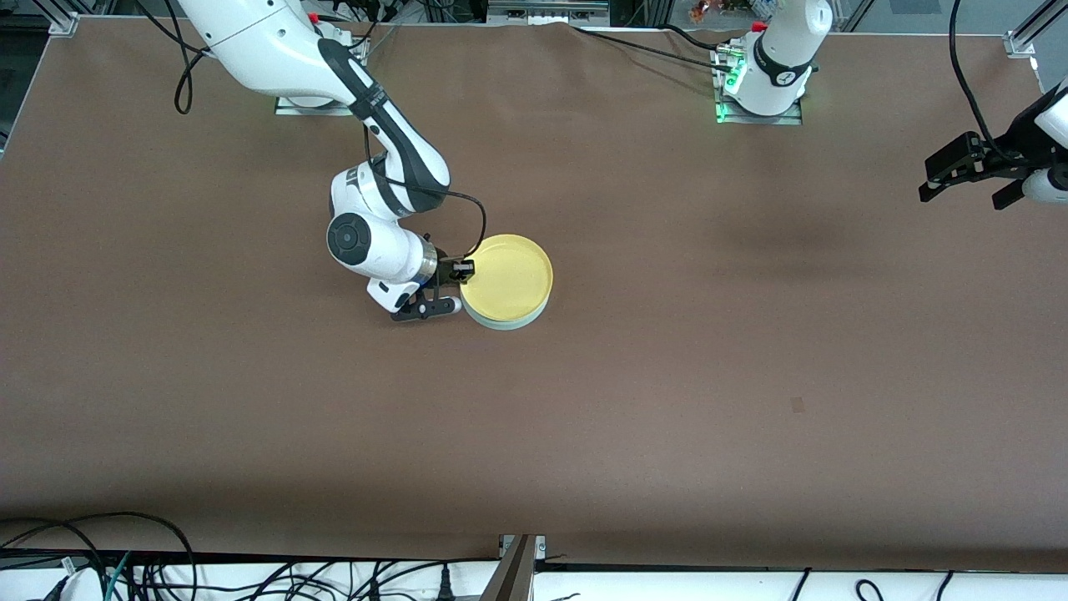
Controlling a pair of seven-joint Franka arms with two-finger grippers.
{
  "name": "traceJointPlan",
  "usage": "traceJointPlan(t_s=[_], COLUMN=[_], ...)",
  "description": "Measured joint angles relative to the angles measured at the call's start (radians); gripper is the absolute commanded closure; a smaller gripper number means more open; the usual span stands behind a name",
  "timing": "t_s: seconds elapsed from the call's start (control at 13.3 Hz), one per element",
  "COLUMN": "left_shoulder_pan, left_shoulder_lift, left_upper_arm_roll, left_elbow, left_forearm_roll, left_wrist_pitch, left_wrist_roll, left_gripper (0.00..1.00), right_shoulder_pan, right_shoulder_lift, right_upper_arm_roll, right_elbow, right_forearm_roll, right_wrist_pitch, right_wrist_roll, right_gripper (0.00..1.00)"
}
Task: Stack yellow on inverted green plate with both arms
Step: 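Lower the yellow plate onto the inverted green plate with the right gripper, then open the right gripper to release the yellow plate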
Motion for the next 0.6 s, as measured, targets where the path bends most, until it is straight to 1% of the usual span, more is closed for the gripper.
traceJointPlan(t_s=[0.3, 0.38, 0.45, 0.6], left_shoulder_pan=[-0.003, -0.003, -0.003, -0.003], left_shoulder_lift=[0.002, 0.003, 0.005, 0.01], left_upper_arm_roll=[-0.006, -0.013, -0.015, -0.014], left_elbow=[0.011, 0.013, 0.013, 0.014], left_forearm_roll=[0.0, 0.0, 0.0, 0.0], left_wrist_pitch=[0.0, 0.0, 0.0, 0.0], left_wrist_roll=[0.0, 0.0, 0.0, 0.0], left_gripper=[0.0, 0.0, 0.0, 0.0], right_shoulder_pan=[0.0, 0.0, 0.0, 0.0], right_shoulder_lift=[0.0, 0.0, 0.0, 0.001], right_upper_arm_roll=[0.0, 0.0, 0.0, 0.0], right_elbow=[-0.001, -0.001, -0.001, -0.001], right_forearm_roll=[0.0, 0.0, 0.0, 0.0], right_wrist_pitch=[0.0, 0.0, 0.0, 0.002], right_wrist_roll=[0.0, 0.0, 0.0, 0.0], right_gripper=[1.0, 0.43, 0.0, 0.0])
